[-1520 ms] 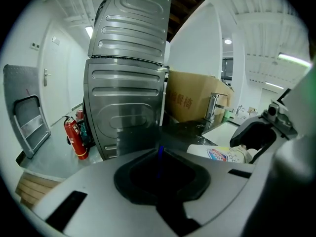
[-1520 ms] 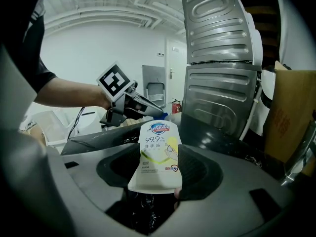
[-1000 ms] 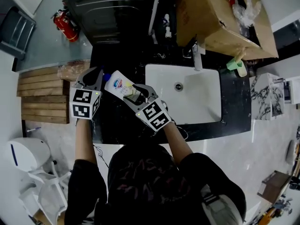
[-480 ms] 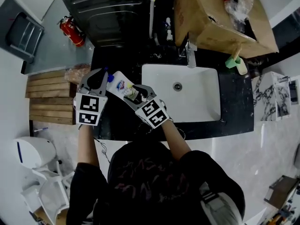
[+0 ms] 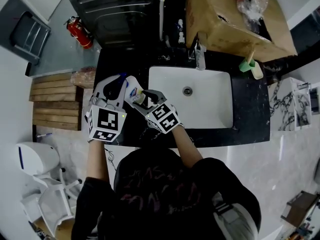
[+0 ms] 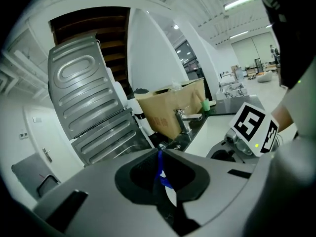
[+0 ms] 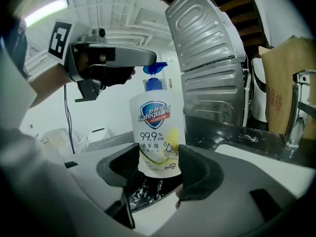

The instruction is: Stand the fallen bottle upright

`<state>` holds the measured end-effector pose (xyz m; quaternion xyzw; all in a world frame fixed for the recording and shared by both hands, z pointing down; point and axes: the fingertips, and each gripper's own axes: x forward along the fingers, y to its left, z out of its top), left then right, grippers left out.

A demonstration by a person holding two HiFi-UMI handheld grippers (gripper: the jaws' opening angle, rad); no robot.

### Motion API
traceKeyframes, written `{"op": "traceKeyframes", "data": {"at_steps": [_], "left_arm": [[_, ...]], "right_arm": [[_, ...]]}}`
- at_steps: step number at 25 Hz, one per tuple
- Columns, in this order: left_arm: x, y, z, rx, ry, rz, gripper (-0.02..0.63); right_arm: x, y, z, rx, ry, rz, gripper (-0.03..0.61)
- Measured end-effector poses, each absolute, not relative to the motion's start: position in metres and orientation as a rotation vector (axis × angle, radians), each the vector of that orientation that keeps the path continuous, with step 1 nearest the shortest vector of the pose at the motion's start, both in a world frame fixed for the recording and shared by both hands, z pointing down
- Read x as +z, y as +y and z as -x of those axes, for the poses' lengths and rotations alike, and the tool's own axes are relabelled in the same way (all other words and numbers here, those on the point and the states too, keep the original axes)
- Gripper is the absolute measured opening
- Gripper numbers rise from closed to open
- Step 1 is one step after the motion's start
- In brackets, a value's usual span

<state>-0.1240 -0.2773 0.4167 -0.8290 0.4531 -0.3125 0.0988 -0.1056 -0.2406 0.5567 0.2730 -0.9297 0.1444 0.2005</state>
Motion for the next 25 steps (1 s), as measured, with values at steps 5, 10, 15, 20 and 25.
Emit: {"op": "traceKeyframes", "data": {"at_steps": [5, 10, 15, 20, 25], "left_arm": [[0.415, -0.258, 0.106, -0.908, 1.302, 2.471, 0.038], [0.416, -0.248, 0.088, -0.927, 1.24, 2.458, 0.037], [0.417, -0.245, 0.087, -0.908, 1.263, 2.478, 0.035], [0.418, -0.241, 0.093, -0.903, 1.297, 2.472, 0.034], [0.417, -0.239, 0.094, -0.9, 1.301, 2.469, 0.034]], "right_arm": [[0.561, -0.235, 0.101, 0.385, -2.586, -0.738, 0.262], [0.564, -0.231, 0.1, 0.328, -2.543, -0.733, 0.234], [0.568, -0.226, 0.101, 0.334, -2.542, -0.7, 0.226], [0.567, -0.22, 0.105, 0.31, -2.54, -0.668, 0.225], [0.568, -0.213, 0.108, 0.29, -2.542, -0.642, 0.224]]}}
